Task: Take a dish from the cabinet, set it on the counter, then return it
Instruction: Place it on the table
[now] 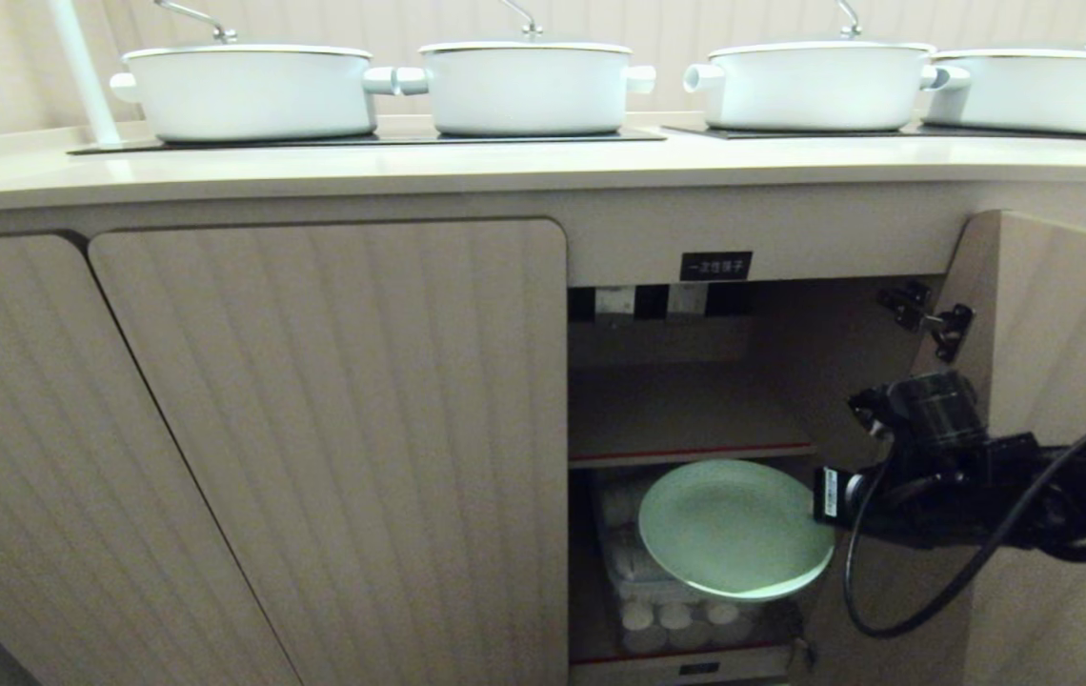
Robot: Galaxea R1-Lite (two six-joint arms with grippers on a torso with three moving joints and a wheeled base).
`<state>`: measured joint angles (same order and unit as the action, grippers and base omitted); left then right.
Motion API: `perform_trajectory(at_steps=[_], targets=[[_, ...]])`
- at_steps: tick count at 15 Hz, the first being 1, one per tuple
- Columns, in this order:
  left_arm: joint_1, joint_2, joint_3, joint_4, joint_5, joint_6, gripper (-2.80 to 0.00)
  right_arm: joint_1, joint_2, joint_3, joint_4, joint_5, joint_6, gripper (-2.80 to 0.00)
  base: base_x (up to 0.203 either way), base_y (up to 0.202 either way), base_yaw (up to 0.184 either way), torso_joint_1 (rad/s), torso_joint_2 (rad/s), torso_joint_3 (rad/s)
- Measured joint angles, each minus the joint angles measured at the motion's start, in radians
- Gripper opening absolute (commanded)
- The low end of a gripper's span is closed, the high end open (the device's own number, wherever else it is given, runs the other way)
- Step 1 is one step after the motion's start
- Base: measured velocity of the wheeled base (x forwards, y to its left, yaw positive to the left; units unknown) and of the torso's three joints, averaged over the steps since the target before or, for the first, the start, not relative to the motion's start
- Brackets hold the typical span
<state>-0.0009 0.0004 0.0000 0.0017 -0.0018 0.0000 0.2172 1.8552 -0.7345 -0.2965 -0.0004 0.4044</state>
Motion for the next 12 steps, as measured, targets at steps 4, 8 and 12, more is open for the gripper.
perform_trajectory(at_steps=[4,8,12], targets=[[0.000,0.000,0.000,0.000,0.000,0.000,-2.80,0.000,-0.083,0.101,0.000,0.003,0.000,-2.80,0.000,0.000,0.000,0.000,0.00,0.000],[0.000,0.000,0.000,0.000,0.001,0.000,-2.80,-0.001,-0.183,0.190,0.001,0.035,-0.001,-2.80,0.000,0.000,0.000,0.000,0.00,0.000],[0.000,0.000,0.000,0.000,0.000,0.000,-2.80,-0.001,-0.281,0.294,0.001,0.037,-0.002,-2.80,0.000,0.000,0.000,0.000,0.00,0.000]])
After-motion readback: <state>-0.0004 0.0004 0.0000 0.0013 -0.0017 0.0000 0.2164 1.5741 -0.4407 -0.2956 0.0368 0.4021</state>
